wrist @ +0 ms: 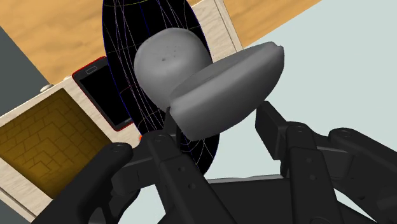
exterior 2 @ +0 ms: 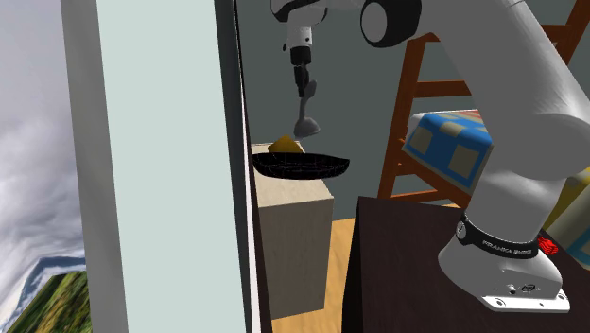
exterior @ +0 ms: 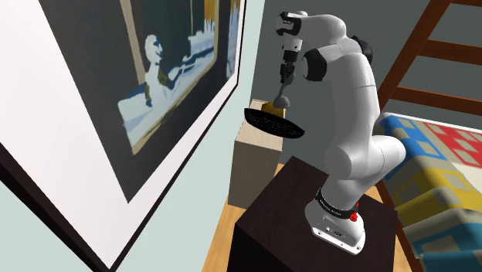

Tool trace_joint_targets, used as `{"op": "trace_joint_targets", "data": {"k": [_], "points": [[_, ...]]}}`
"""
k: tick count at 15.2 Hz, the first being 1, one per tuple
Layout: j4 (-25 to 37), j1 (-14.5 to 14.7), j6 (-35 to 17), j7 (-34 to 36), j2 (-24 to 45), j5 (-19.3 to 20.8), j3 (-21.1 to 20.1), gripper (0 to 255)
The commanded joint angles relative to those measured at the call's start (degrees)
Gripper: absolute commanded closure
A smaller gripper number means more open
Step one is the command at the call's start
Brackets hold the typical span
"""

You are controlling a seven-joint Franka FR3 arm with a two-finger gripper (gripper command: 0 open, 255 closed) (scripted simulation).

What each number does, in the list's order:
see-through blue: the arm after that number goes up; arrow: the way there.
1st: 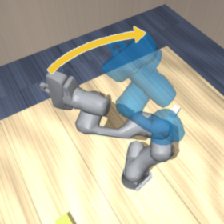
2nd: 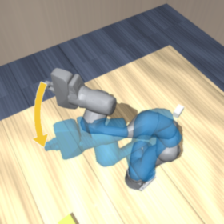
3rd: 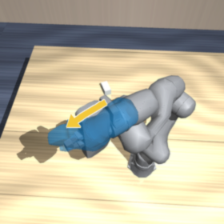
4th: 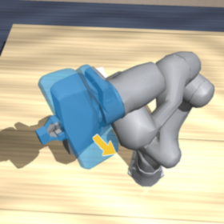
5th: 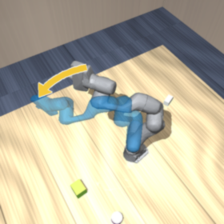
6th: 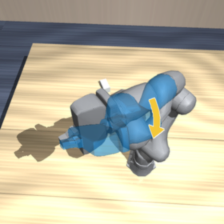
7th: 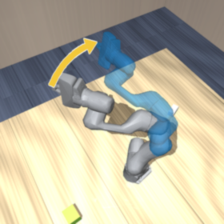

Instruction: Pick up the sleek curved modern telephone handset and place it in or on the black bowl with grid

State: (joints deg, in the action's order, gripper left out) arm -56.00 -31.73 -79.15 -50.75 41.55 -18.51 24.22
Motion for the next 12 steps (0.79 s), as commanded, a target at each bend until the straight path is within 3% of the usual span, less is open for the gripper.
{"op": "trace_joint_targets", "data": {"k": [1, 12], "points": [[-1.88, 0.4, -1.75, -0.23, -0.11, 0.02, 0.02, 255], [-10.42, 1.9, -10.06, -1.44, 0.03, -0.18, -0.04, 255]]}}
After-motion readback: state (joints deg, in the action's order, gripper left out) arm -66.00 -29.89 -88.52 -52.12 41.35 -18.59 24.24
